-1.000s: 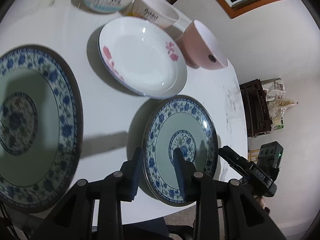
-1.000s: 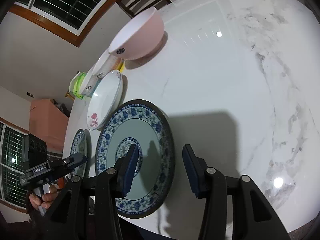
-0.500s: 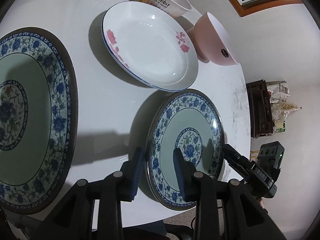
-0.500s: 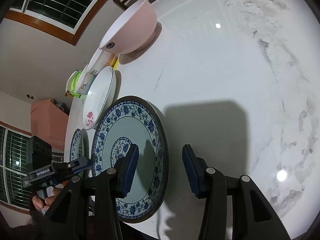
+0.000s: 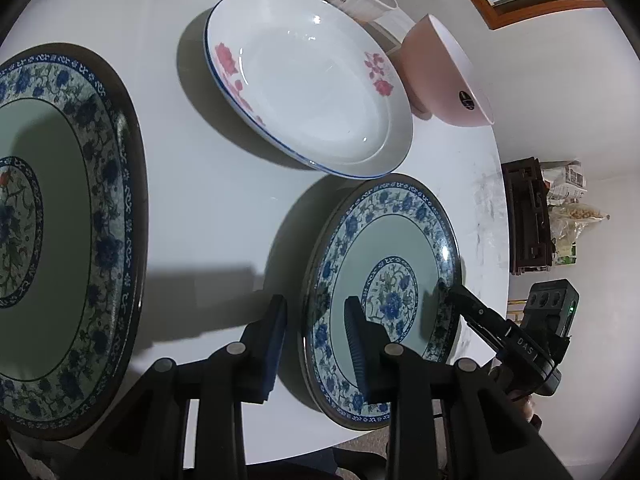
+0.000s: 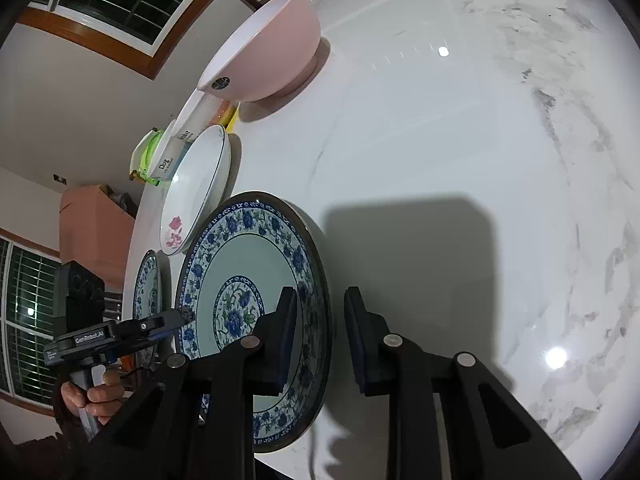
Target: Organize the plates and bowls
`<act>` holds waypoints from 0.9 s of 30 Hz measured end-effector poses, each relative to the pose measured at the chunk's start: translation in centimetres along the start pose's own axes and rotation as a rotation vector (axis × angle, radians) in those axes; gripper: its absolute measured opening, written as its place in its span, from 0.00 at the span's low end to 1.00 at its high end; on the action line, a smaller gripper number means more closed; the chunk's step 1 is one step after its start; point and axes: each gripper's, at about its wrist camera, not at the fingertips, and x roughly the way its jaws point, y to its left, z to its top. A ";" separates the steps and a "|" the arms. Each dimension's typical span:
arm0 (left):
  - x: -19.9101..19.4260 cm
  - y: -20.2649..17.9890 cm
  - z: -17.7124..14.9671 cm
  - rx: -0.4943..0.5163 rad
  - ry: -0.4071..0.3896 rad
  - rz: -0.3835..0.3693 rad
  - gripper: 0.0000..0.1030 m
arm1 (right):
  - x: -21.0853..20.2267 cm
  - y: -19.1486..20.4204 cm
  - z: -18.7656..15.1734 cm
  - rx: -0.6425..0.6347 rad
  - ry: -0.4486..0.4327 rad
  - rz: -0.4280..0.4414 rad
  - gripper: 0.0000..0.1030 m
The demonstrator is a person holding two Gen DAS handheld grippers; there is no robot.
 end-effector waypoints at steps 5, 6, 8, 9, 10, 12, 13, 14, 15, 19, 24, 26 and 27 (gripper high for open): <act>-0.1 0.1 0.0 0.005 0.000 0.008 0.28 | 0.4 0.2 0.2 -0.019 0.007 0.006 0.21; -0.1 0.1 0.0 0.006 -0.001 0.011 0.28 | 0.5 0.3 0.2 -0.020 0.010 0.007 0.19; -0.3 0.0 0.0 0.013 -0.003 0.016 0.28 | 0.6 0.4 0.2 -0.028 0.011 0.003 0.18; -0.2 -0.1 0.0 0.018 -0.003 0.019 0.27 | 0.6 0.4 0.3 -0.029 0.010 -0.002 0.15; -0.2 -0.2 -0.1 0.024 0.000 0.021 0.25 | 0.6 0.4 0.3 -0.028 0.010 -0.005 0.15; -0.1 -0.3 -0.2 0.030 0.003 0.031 0.20 | 0.6 0.2 0.2 -0.024 0.011 -0.002 0.13; -0.2 -0.3 -0.2 0.039 -0.001 0.037 0.20 | 0.6 0.1 0.2 -0.020 0.010 0.000 0.13; -0.1 -0.4 -0.2 0.045 -0.004 0.042 0.19 | 0.6 0.2 0.1 -0.021 0.008 -0.003 0.13; -0.1 -0.4 -0.2 0.045 -0.005 0.046 0.18 | 0.5 0.2 0.0 -0.021 0.007 -0.005 0.13; -0.1 -0.4 0.0 0.049 -0.013 0.059 0.18 | 0.5 0.3 -0.2 -0.014 0.001 -0.008 0.13; -0.3 -0.5 -0.2 0.060 -0.020 0.066 0.18 | 0.4 0.6 -0.7 -0.009 -0.007 -0.018 0.13; -0.3 -0.6 -0.3 0.066 -0.018 0.063 0.18 | 0.3 0.6 -0.9 0.001 -0.008 -0.014 0.13; -0.3 -0.7 -0.4 0.069 -0.017 0.064 0.18 | 0.3 0.5 -1.0 0.006 -0.011 -0.015 0.13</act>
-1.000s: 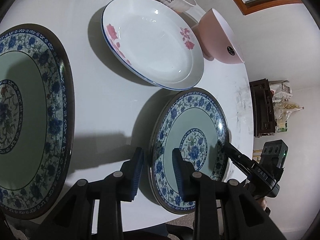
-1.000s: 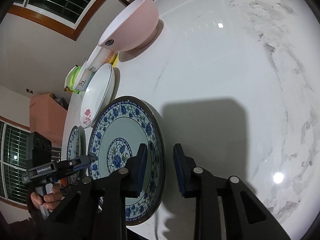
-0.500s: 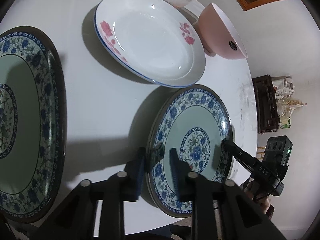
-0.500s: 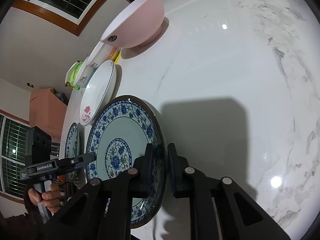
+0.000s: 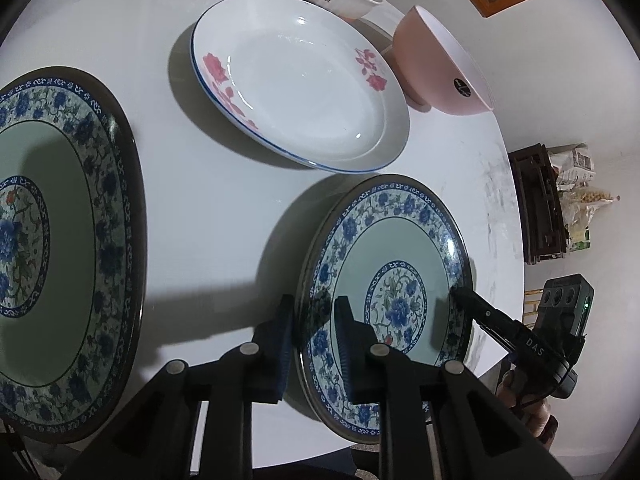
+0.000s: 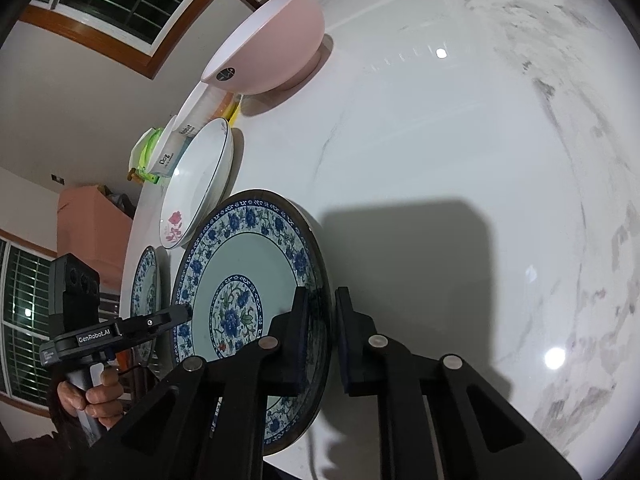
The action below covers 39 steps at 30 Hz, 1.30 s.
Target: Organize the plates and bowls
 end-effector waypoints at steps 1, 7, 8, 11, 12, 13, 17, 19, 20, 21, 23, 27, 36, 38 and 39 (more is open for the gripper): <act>0.0 0.0 -0.1 0.002 0.002 0.000 0.18 | 0.0 0.0 -0.1 0.000 -0.001 -0.001 0.13; -0.3 -0.4 0.1 0.024 -0.008 -0.005 0.18 | -0.6 0.3 -1.1 0.014 -0.012 0.000 0.13; -0.3 -0.4 0.2 0.028 -0.012 -0.005 0.18 | -0.7 0.4 -1.2 0.014 -0.015 0.001 0.13; -0.7 -0.4 0.3 0.033 -0.026 -0.006 0.18 | -0.9 0.8 -1.4 0.016 -0.024 0.004 0.13; -0.9 -0.3 0.2 0.034 -0.030 -0.008 0.18 | -0.9 1.0 -1.4 0.014 -0.026 0.004 0.13; -1.2 -0.3 0.2 0.036 -0.035 -0.008 0.18 | -1.0 1.2 -1.5 0.013 -0.030 0.006 0.13; -2.2 0.0 0.0 0.047 -0.062 -0.002 0.18 | -1.4 2.3 -1.5 -0.004 -0.043 0.012 0.13; -2.7 0.2 0.0 0.045 -0.074 -0.006 0.18 | -1.5 2.9 -1.4 -0.017 -0.049 0.011 0.13; -3.0 0.4 0.0 0.042 -0.080 -0.009 0.18 | -1.5 3.2 -1.3 -0.022 -0.052 0.013 0.13; -3.2 0.5 0.0 0.040 -0.086 -0.012 0.18 | -1.5 3.5 -1.3 -0.024 -0.053 0.015 0.13; -3.8 0.9 0.0 0.038 -0.099 -0.015 0.18 | -1.6 4.0 -1.3 -0.036 -0.055 0.017 0.13; -5.2 1.5 -0.1 0.035 -0.124 -0.015 0.18 | -1.3 5.0 -1.2 -0.059 -0.050 0.021 0.13; -9.0 4.6 0.3 -0.011 -0.206 -0.009 0.18 | 0.3 9.5 0.0 -0.128 -0.043 0.042 0.13; -10.2 5.6 0.5 -0.027 -0.229 0.000 0.18 | 1.0 10.9 0.3 -0.147 -0.041 0.049 0.13; -10.7 6.1 0.6 -0.036 -0.238 0.004 0.18 | 1.3 11.5 0.4 -0.157 -0.039 0.055 0.13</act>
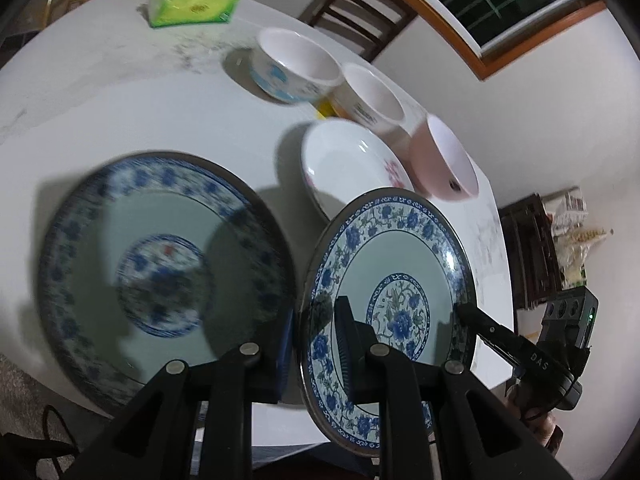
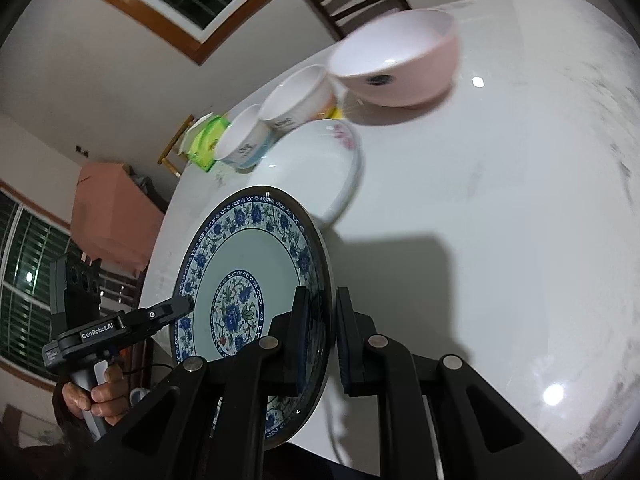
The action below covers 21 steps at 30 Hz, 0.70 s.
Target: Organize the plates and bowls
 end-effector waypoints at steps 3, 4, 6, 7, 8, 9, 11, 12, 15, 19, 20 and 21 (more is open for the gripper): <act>-1.5 1.5 0.6 -0.017 -0.025 0.012 0.18 | 1.2 1.8 0.6 -0.027 0.011 0.018 0.13; -2.0 1.9 0.8 -0.020 -0.035 0.020 0.18 | 1.7 2.4 0.8 -0.034 0.016 0.022 0.13; -2.8 2.7 0.8 -0.027 -0.053 0.032 0.18 | 2.8 3.8 1.1 -0.056 0.030 0.033 0.13; -3.4 3.2 1.0 -0.034 -0.062 0.040 0.18 | 3.0 4.2 1.2 -0.062 0.033 0.037 0.13; -3.8 3.7 1.0 -0.043 -0.071 0.048 0.18 | 3.5 4.9 1.3 -0.072 0.039 0.042 0.13; -4.2 4.3 1.1 -0.050 -0.080 0.055 0.18 | 4.0 5.5 1.5 -0.081 0.045 0.049 0.13; -5.1 5.3 1.3 -0.068 -0.094 0.069 0.18 | 4.9 6.6 1.8 -0.092 0.052 0.062 0.13; -5.5 5.8 1.3 -0.077 -0.100 0.074 0.18 | 5.5 7.3 1.9 -0.101 0.061 0.069 0.13; -6.4 7.4 1.4 -0.105 -0.118 0.096 0.18 | 7.1 8.8 2.0 -0.116 0.082 0.082 0.13; -7.0 9.4 1.3 -0.143 -0.130 0.118 0.18 | 9.0 10.0 1.8 -0.122 0.114 0.088 0.13; -7.0 9.7 1.3 -0.148 -0.130 0.120 0.18 | 9.6 10.2 1.6 -0.121 0.124 0.088 0.13; -7.0 10.1 1.4 -0.157 -0.129 0.121 0.18 | 9.9 10.4 1.4 -0.123 0.132 0.086 0.13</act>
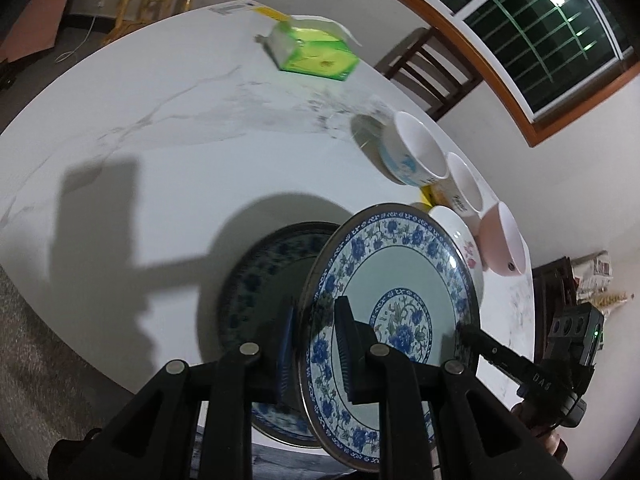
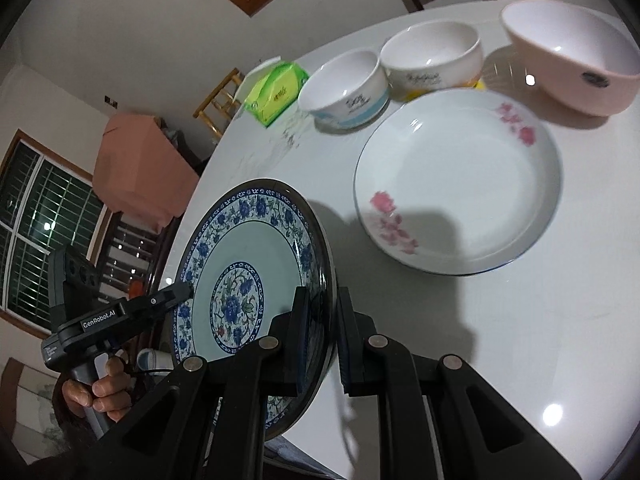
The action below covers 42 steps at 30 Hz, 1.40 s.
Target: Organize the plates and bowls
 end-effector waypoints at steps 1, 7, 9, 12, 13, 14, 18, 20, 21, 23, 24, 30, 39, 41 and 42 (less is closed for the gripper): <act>0.1 0.5 0.1 -0.010 0.002 0.003 0.18 | 0.5 0.1 -0.1 0.000 0.009 -0.002 0.13; 0.6 2.1 0.2 -0.036 0.013 0.017 0.18 | 2.4 0.2 -0.8 0.014 0.049 -0.004 0.13; 0.7 2.3 0.2 -0.038 0.014 0.023 0.18 | 2.8 0.4 -0.9 0.013 0.056 -0.008 0.13; 0.9 2.6 0.2 -0.044 0.017 0.024 0.18 | 3.2 0.7 -0.9 0.010 0.062 -0.018 0.13; 1.0 2.8 0.3 -0.047 0.018 0.024 0.18 | 3.3 0.7 -0.9 0.010 0.063 -0.020 0.13; 1.0 2.9 0.3 -0.049 0.019 0.024 0.18 | 3.4 0.7 -0.9 0.011 0.065 -0.021 0.13; 1.3 3.2 0.2 -0.056 0.022 0.026 0.18 | 3.8 0.9 -0.6 0.010 0.070 -0.027 0.13; 1.3 3.4 0.3 -0.065 0.020 0.028 0.18 | 4.0 1.0 -0.6 0.008 0.073 -0.030 0.13; 1.3 3.4 0.3 -0.065 0.019 0.028 0.18 | 3.9 1.1 -0.7 0.010 0.072 -0.027 0.13; 1.3 3.6 0.4 -0.066 0.018 0.032 0.18 | 3.9 1.1 -0.8 0.013 0.074 -0.027 0.13; 1.4 3.6 0.4 -0.065 0.020 0.033 0.18 | 4.0 1.1 -0.9 0.016 0.076 -0.026 0.13; 1.6 3.8 0.4 -0.064 0.022 0.043 0.18 | 4.2 1.0 -1.1 0.026 0.082 -0.028 0.13; 2.2 4.0 0.4 -0.066 0.030 0.060 0.18 | 4.3 1.2 -1.1 0.020 0.086 -0.042 0.13; 2.3 4.0 0.4 -0.067 0.032 0.063 0.18 | 4.4 1.0 -1.1 0.023 0.089 -0.045 0.13; 2.3 4.0 0.4 -0.065 0.030 0.066 0.18 | 4.4 1.0 -1.2 0.026 0.091 -0.047 0.14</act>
